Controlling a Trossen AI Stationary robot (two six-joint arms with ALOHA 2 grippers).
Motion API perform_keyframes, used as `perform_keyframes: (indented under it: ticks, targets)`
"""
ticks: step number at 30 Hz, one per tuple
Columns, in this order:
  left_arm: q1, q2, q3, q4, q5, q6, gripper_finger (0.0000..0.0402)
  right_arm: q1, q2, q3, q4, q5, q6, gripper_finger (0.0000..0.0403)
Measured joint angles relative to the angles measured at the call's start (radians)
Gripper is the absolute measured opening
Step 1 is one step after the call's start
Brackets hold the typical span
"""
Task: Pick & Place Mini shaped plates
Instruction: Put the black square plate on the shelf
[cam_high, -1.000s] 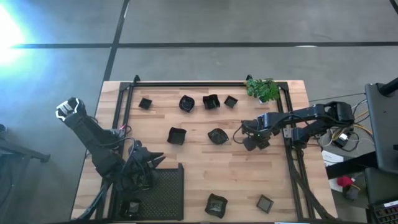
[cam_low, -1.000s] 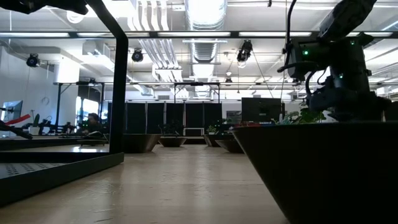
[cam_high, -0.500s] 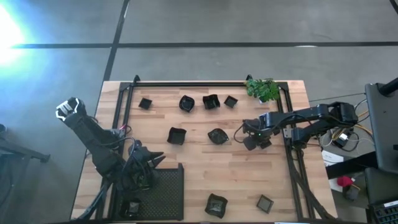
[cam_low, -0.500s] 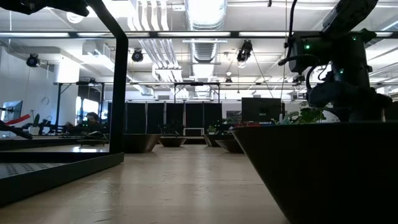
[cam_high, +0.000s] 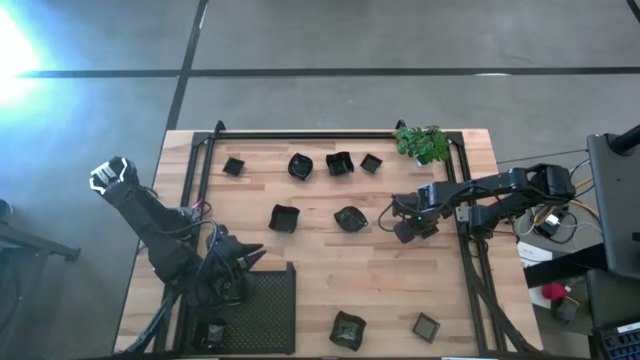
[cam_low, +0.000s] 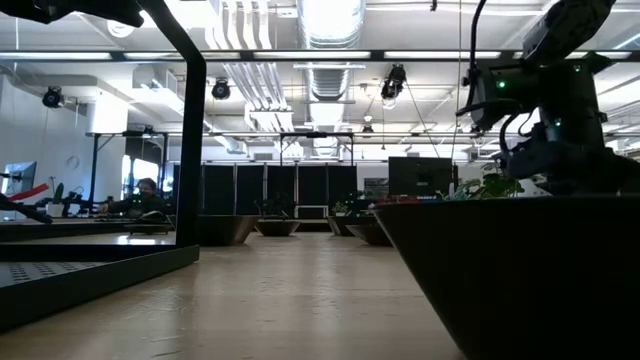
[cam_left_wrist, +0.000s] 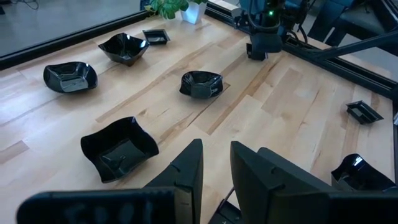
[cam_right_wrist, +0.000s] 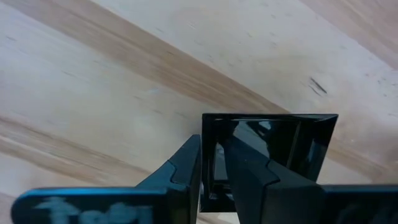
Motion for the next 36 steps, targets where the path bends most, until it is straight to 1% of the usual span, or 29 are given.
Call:
perform_keyframes:
  ticks: [5,7,10,14,18,23,26,31,32,36]
  targets:
    - [0.000,0.000,0.000,-0.001,0.000,0.000,0.0074,0.000,-0.002,-0.011,0.005,0.012,-0.026,0.0065]
    - [0.000,0.000,0.000,-0.001,0.000,-0.001,0.0074,0.000,-0.005,-0.007,0.004,0.014,-0.042,0.0052]
    - [0.000,0.000,0.000,-0.001,0.000,-0.001,0.0074,0.010,-0.006,0.007,0.005,0.032,-0.069,0.0018]
    - [0.000,0.000,0.000,-0.001,0.000,0.000,0.0074,0.029,-0.008,0.032,0.005,0.033,-0.122,0.0010]
    - [0.001,0.000,0.000,-0.001,0.000,0.003,0.0074,0.053,-0.008,0.105,-0.054,0.036,-0.196,0.0008]
    - [0.003,0.000,0.000,-0.001,0.000,0.045,0.0074,0.094,-0.008,0.262,-0.171,0.104,-0.317,0.0008]
    - [0.006,0.000,0.002,-0.001,0.000,0.097,0.0074,0.118,-0.008,0.359,-0.195,0.146,-0.435,0.0008]
    - [0.041,0.000,0.024,0.000,0.008,0.235,0.0074,0.154,0.006,0.506,-0.188,0.211,-0.703,0.0008]
    - [0.056,0.000,0.033,0.000,0.021,0.269,0.0074,0.159,0.013,0.535,-0.186,0.223,-0.752,0.0008]
    - [0.141,0.000,0.071,0.001,0.126,0.448,0.0074,0.164,0.048,0.639,-0.162,0.237,-0.979,0.0008]
